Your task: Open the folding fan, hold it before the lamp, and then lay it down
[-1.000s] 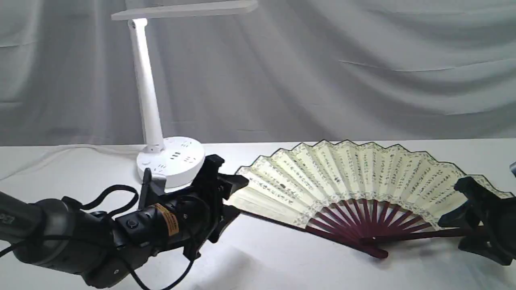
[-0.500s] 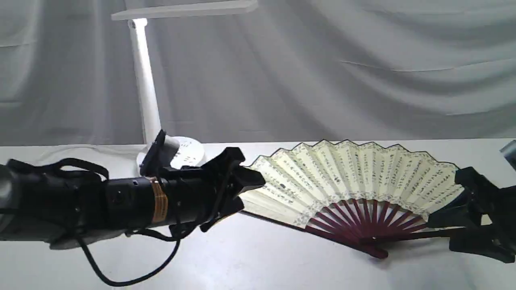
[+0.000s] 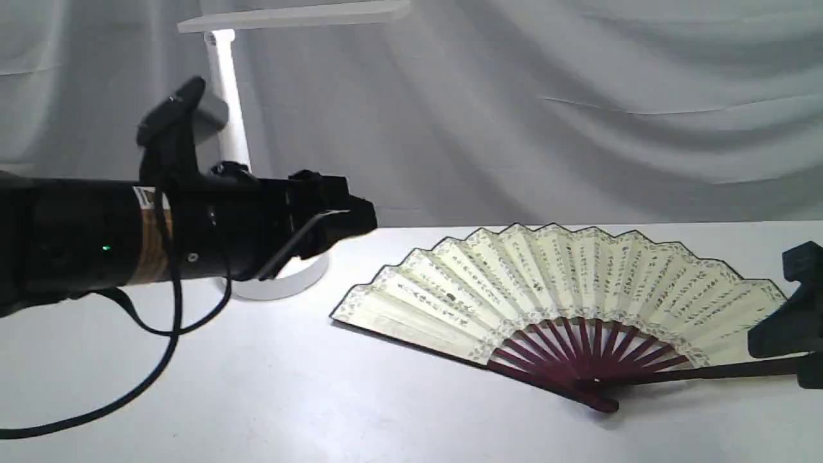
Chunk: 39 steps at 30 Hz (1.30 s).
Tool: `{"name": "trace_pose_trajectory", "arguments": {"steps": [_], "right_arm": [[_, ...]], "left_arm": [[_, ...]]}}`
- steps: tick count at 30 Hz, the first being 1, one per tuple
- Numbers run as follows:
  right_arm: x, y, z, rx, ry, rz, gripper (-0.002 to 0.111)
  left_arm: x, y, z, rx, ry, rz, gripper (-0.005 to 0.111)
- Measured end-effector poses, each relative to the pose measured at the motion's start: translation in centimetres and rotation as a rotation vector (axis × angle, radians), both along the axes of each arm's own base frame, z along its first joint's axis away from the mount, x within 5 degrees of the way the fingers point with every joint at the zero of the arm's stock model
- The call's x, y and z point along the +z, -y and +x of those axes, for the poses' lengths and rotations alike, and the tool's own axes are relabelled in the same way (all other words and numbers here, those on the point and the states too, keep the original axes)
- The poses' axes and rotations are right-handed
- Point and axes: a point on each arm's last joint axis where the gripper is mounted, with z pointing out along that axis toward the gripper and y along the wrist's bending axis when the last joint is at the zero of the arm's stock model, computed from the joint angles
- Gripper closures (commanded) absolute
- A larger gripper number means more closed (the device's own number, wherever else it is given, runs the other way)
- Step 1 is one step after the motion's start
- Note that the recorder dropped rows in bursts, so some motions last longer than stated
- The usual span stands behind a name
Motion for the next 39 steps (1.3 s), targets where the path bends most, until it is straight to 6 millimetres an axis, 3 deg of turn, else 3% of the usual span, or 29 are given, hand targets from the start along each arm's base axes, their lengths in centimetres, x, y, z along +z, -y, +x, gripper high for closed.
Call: {"name": "trace_pose_trajectory", "arguments": {"steps": [5, 11, 17, 21, 28, 33, 39], "right_arm": [[1.4, -0.4, -0.9, 0.015, 0.034, -0.038, 0.061], [1.6, -0.1, -0.8, 0.010, 0.070, -0.082, 0.061], [1.7, 0.4, -0.2, 0.004, 0.139, -0.167, 0.063], [1.8, -0.3, 0.5, 0.072, 0.201, -0.249, 0.069], [1.8, -2.6, 1.3, 0.193, 0.247, -0.328, 0.072], [1.7, -4.2, 1.6, 0.278, 0.259, -0.367, 0.074], [1.7, -4.4, 1.6, 0.278, 0.253, -0.376, 0.074]], "left_arm": [[3.6, -1.7, -1.2, 0.059, 0.197, 0.103, 0.051], [8.4, -5.2, -2.8, 0.240, 0.520, 0.350, 0.051], [11.3, -10.3, -4.0, 0.642, 0.673, 0.767, 0.052], [10.8, -13.3, -4.7, 0.861, 0.517, 0.955, 0.068], [7.5, -15.8, -4.8, 0.778, 0.125, 0.929, 0.107], [5.7, -17.1, -4.7, 0.702, -0.061, 0.818, 0.107], [3.9, -18.0, -4.8, 0.641, -0.181, 0.651, 0.107]]}}
